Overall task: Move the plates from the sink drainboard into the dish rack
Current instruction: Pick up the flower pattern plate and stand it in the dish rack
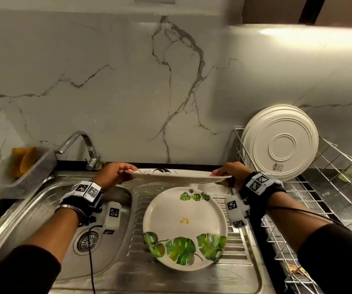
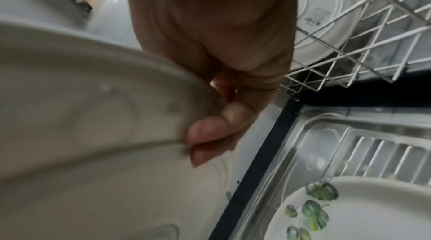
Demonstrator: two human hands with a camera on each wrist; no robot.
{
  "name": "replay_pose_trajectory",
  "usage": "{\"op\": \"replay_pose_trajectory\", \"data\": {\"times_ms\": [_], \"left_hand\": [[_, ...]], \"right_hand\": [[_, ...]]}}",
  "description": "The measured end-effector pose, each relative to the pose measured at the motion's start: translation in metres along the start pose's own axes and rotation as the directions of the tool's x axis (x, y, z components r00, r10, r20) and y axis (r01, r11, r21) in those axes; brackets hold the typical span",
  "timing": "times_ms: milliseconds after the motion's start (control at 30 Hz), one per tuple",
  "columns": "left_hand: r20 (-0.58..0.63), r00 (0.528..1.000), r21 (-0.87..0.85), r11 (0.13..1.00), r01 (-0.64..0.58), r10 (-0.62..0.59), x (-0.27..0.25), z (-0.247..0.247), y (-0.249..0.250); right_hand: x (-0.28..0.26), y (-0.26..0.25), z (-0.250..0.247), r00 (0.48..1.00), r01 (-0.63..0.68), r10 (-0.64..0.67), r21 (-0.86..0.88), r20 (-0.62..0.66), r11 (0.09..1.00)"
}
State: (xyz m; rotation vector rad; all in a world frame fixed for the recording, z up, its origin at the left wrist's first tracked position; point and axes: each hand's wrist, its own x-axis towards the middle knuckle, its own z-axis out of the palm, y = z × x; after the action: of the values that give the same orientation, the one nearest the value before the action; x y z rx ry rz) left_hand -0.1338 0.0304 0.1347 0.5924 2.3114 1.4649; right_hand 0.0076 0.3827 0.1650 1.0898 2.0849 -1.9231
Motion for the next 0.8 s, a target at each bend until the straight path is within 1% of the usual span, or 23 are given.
{"op": "replay_pose_trajectory", "data": {"times_ms": [33, 133, 200, 267, 367, 467, 600, 700, 800], "left_hand": [[-0.038, 0.999, -0.006, 1.0, -0.013, 0.013, 0.001, 0.0, -0.001], [-0.187, 0.982, -0.053, 0.999, 0.001, -0.011, 0.005, 0.001, 0.002], [-0.241, 0.97, -0.017, 1.0, -0.009, 0.004, 0.009, -0.001, 0.005], [-0.261, 0.965, -0.013, 1.0, -0.01, 0.006, 0.011, -0.003, 0.008], [-0.295, 0.955, -0.054, 0.999, -0.003, -0.013, 0.015, -0.008, 0.012], [-0.267, 0.964, -0.079, 0.997, -0.021, -0.001, 0.017, -0.008, 0.026], [-0.288, 0.958, -0.166, 0.984, -0.061, 0.011, 0.022, 0.006, 0.059], [-0.29, 0.957, -0.174, 0.981, -0.082, 0.029, 0.03, 0.02, 0.084], [-0.271, 0.961, -0.154, 0.984, -0.092, 0.048, 0.039, 0.041, 0.11]], "right_hand": [[0.001, 0.0, 0.0, 1.0, -0.016, 0.015, 0.071, 0.008, 0.997], [-0.002, -0.005, 0.003, 0.999, 0.012, -0.023, 0.297, 0.036, 0.955], [-0.005, -0.013, 0.005, 0.996, 0.035, -0.059, 0.331, 0.063, 0.943], [-0.011, -0.022, 0.005, 0.992, 0.06, -0.093, 0.347, 0.081, 0.936], [-0.018, -0.037, 0.003, 0.987, 0.073, -0.118, 0.355, 0.108, 0.932], [-0.022, -0.05, -0.004, 0.97, 0.19, -0.23, 0.338, 0.081, 0.922], [-0.031, -0.062, -0.026, 0.921, 0.372, -0.388, 0.263, 0.013, 0.89], [-0.034, -0.066, -0.051, 0.889, 0.455, -0.457, 0.216, -0.045, 0.864], [-0.035, -0.071, -0.081, 0.865, 0.502, -0.481, 0.198, -0.143, 0.842]]}}
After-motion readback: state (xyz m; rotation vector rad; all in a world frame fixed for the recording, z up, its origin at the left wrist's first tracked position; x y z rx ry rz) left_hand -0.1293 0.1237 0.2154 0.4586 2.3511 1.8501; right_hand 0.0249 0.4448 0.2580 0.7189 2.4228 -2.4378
